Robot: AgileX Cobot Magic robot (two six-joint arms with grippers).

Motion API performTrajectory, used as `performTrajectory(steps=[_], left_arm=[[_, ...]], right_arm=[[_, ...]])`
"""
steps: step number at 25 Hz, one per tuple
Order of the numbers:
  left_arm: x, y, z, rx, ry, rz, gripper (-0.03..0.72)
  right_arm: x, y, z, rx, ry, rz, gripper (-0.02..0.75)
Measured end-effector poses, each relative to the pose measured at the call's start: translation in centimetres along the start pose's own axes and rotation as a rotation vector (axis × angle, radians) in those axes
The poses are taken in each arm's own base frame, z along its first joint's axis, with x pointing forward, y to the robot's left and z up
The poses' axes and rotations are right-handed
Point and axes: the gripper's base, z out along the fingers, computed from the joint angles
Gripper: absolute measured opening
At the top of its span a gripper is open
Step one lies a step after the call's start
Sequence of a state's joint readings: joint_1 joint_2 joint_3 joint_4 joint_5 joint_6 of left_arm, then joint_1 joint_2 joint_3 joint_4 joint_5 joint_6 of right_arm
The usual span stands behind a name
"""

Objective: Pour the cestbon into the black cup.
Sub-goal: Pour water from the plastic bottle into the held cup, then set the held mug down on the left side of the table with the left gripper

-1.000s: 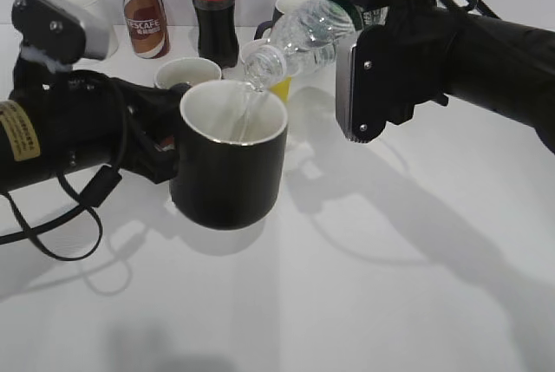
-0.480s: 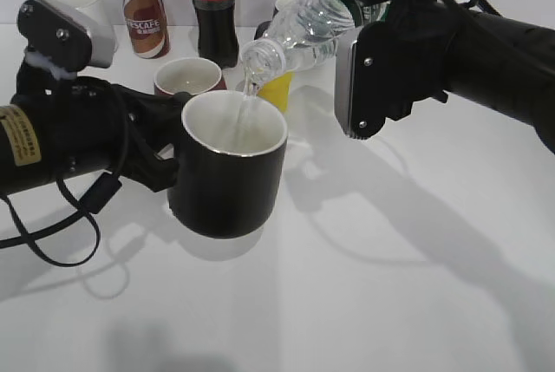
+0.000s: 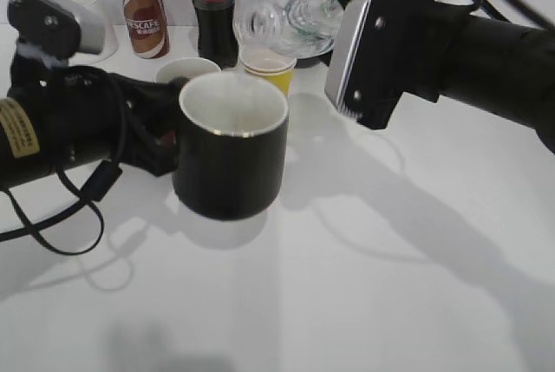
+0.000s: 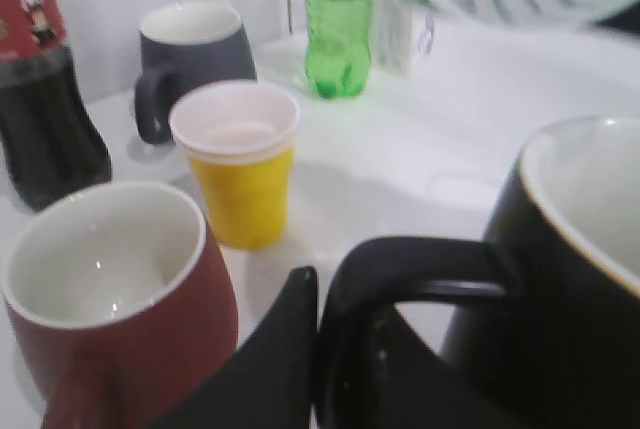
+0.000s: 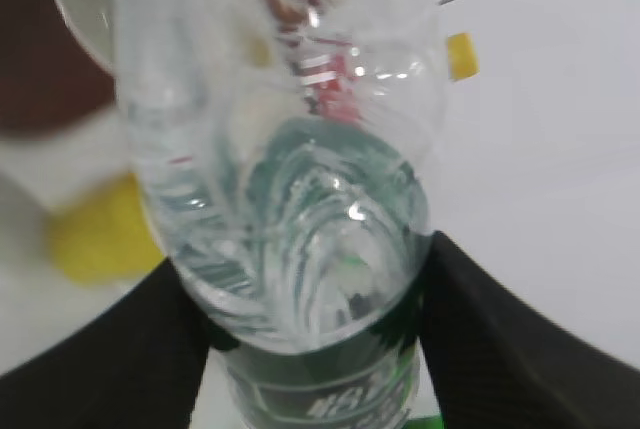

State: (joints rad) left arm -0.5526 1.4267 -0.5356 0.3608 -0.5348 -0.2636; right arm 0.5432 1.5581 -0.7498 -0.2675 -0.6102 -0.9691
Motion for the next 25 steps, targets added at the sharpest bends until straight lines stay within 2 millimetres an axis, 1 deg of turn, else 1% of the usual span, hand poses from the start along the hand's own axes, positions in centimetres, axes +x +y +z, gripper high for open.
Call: performTrajectory(steps=[3,6,8,10,12,15,17,19,21,25], left_arm=[[-0.4,0.3,0.0,-0.013,-0.046,-0.028,0.046],[-0.9,1.2,-0.2,-0.037,-0.100,-0.039,0.046],[-1.2,2.5,-0.5,-0.079,-0.146,-0.043,0.046],[-1.5,4.5,-1.1,-0.154,-0.194,-0.069,0.046],[-1.5,7.1,-2.0,-0.269,-0.229,-0.109,0.046],[-1.2,10.8,-3.8,-0.434,-0.260,-0.159,0.046],[-0.7,12.7,-4.8,-0.518,-0.274,-0.182,0.046],[0.1,14.4,-5.4,-0.578,-0.282,-0.199,0.046],[1.5,15.4,-4.9,-0.602,-0.260,-0.223,0.046],[4.7,16.2,-3.1,-0.592,-0.205,-0.219,0.046]], right_arm=[[-0.2,0.3,0.0,-0.032,-0.021,0.293,0.448],[-0.2,0.3,0.0,-0.034,-0.012,0.689,0.448],[0.0,0.2,0.0,-0.020,0.011,0.877,0.448],[0.4,0.2,0.0,0.002,0.054,1.000,0.448],[0.9,0.4,-0.1,0.006,0.112,1.071,0.448],[1.4,1.1,-0.2,-0.025,0.202,1.107,0.448],[1.6,1.2,-0.2,-0.025,0.230,1.133,0.448],[1.7,1.2,-0.2,-0.011,0.240,1.163,0.448],[1.8,1.2,-0.3,-0.004,0.245,1.176,0.448],[2.1,1.1,-0.3,0.018,0.259,1.219,0.448]])
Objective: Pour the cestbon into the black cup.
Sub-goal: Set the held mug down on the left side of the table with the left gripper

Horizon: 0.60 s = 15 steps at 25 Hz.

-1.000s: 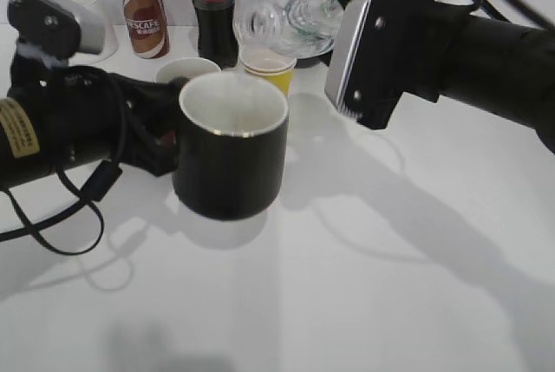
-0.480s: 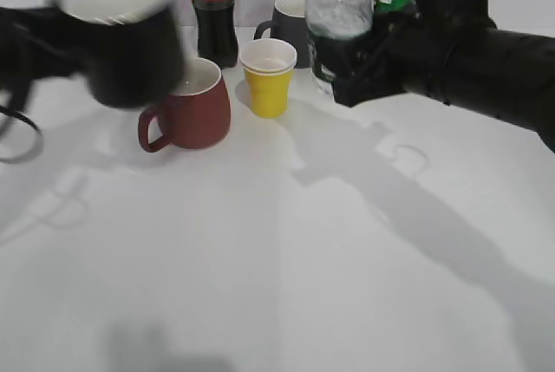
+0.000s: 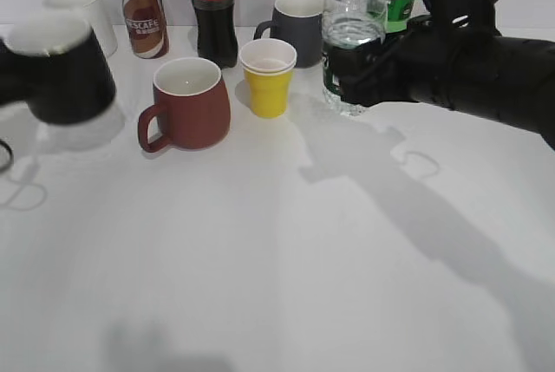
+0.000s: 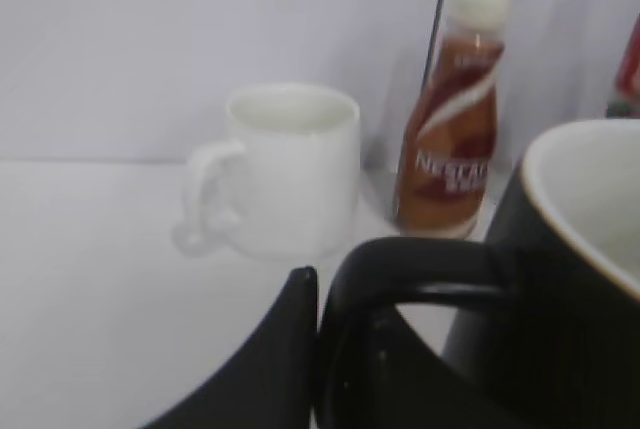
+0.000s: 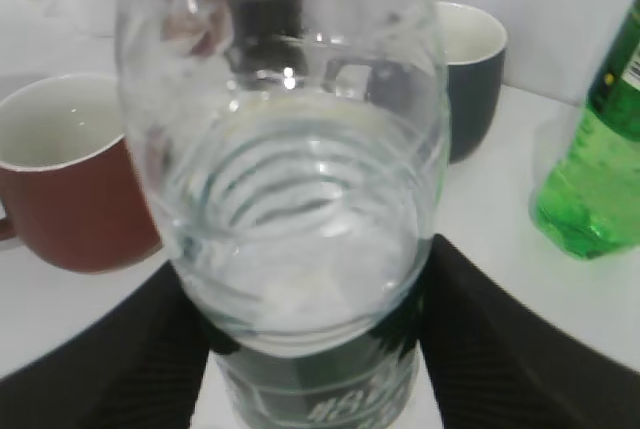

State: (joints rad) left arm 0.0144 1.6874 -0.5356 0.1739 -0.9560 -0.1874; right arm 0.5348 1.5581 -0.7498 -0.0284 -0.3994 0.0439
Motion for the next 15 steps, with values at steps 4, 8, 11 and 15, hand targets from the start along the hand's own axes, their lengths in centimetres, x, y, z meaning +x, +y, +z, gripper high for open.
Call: performTrajectory(steps=[4,8,11,15], left_arm=[[3.1,0.4,1.0,-0.004,0.062,0.039,0.046],[5.0,0.7,1.3,-0.012,0.102,0.032,0.046],[5.3,0.7,1.4,-0.013,0.095,0.027,0.045],[5.3,0.7,1.4,-0.012,0.092,0.028,0.045]], right_arm=[[0.2,-0.4,0.0,0.020,0.020,0.035,0.448],[0.3,-0.4,0.0,0.021,0.033,0.038,0.448],[0.3,-0.4,0.0,0.021,0.033,0.038,0.448],[0.3,-0.4,0.0,0.021,0.033,0.038,0.448]])
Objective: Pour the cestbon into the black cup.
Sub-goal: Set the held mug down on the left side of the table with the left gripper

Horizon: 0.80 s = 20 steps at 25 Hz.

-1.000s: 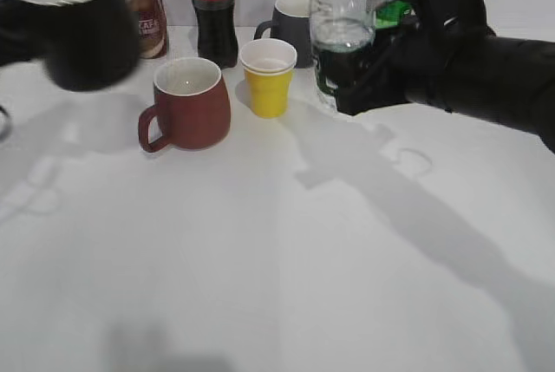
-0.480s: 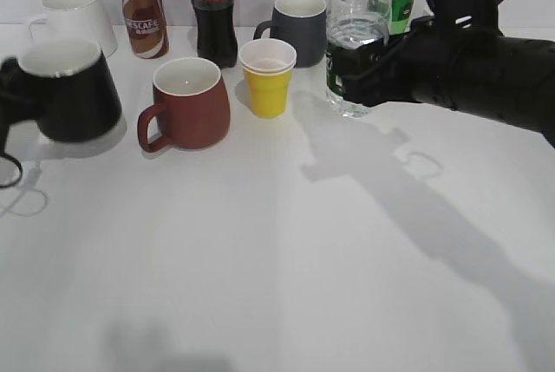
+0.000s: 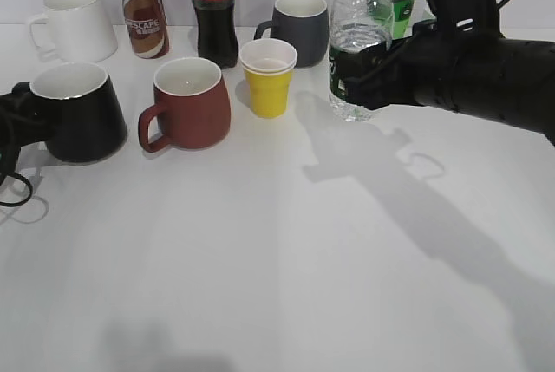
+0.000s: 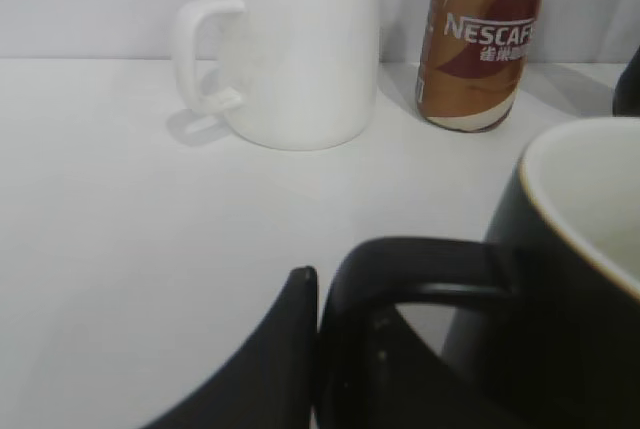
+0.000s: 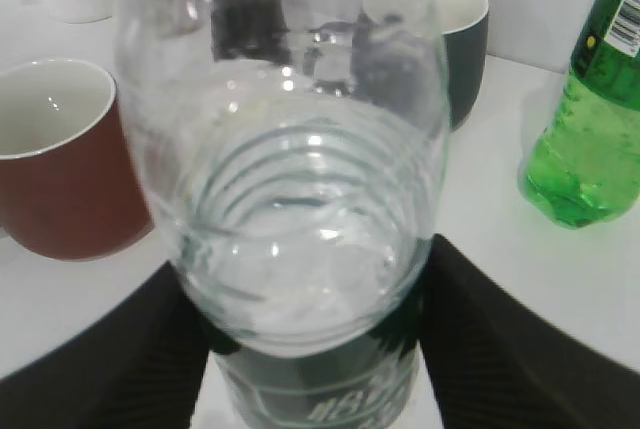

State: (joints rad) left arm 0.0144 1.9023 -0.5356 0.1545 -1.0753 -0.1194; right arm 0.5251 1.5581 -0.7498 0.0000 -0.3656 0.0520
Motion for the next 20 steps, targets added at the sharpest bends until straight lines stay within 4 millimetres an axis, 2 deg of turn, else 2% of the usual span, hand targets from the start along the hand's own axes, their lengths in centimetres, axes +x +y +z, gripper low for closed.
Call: performTrajectory(steps=[4,11,20], left_arm=[[0.0,0.0,0.0,0.002,0.000,0.001,0.051],[-0.2,-0.1,0.0,0.009,-0.022,-0.002,0.171],[0.5,-0.2,-1.2,0.012,-0.011,-0.004,0.239]], right_arm=[[0.0,0.0,0.0,0.000,0.000,0.001,0.448],[0.0,0.0,0.0,0.000,0.000,0.001,0.448],[0.0,0.0,0.0,0.000,0.000,0.001,0.448]])
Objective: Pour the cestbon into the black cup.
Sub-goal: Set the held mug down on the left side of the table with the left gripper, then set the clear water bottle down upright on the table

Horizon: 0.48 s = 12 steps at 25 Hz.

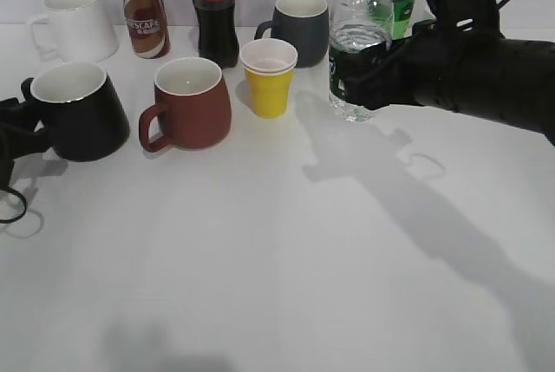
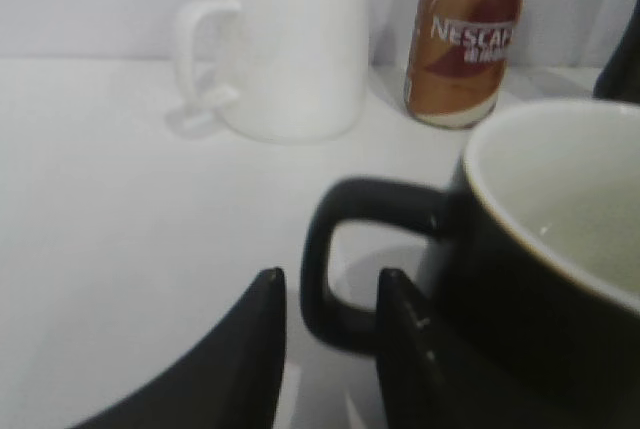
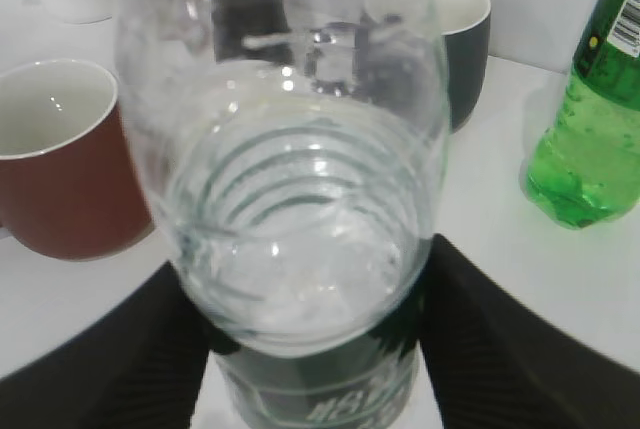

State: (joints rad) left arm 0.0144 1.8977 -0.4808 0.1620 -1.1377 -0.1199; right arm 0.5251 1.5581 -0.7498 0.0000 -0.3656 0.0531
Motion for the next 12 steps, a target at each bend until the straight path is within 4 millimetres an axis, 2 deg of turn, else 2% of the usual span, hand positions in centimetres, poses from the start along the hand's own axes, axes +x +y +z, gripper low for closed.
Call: performTrajectory(steps=[6,12], left_arm=[[0.9,-0.2,-2.1,-0.013,0.014,-0.017,0.243],[1.2,-0.3,-5.1,-0.041,0.045,-0.033,0.244]], right_arm=[[0.0,-0.6,0.0,0.032,-0.002,0.054,0.447],[0.1,-4.1,-0.1,0.138,-0.029,0.105,0.447]])
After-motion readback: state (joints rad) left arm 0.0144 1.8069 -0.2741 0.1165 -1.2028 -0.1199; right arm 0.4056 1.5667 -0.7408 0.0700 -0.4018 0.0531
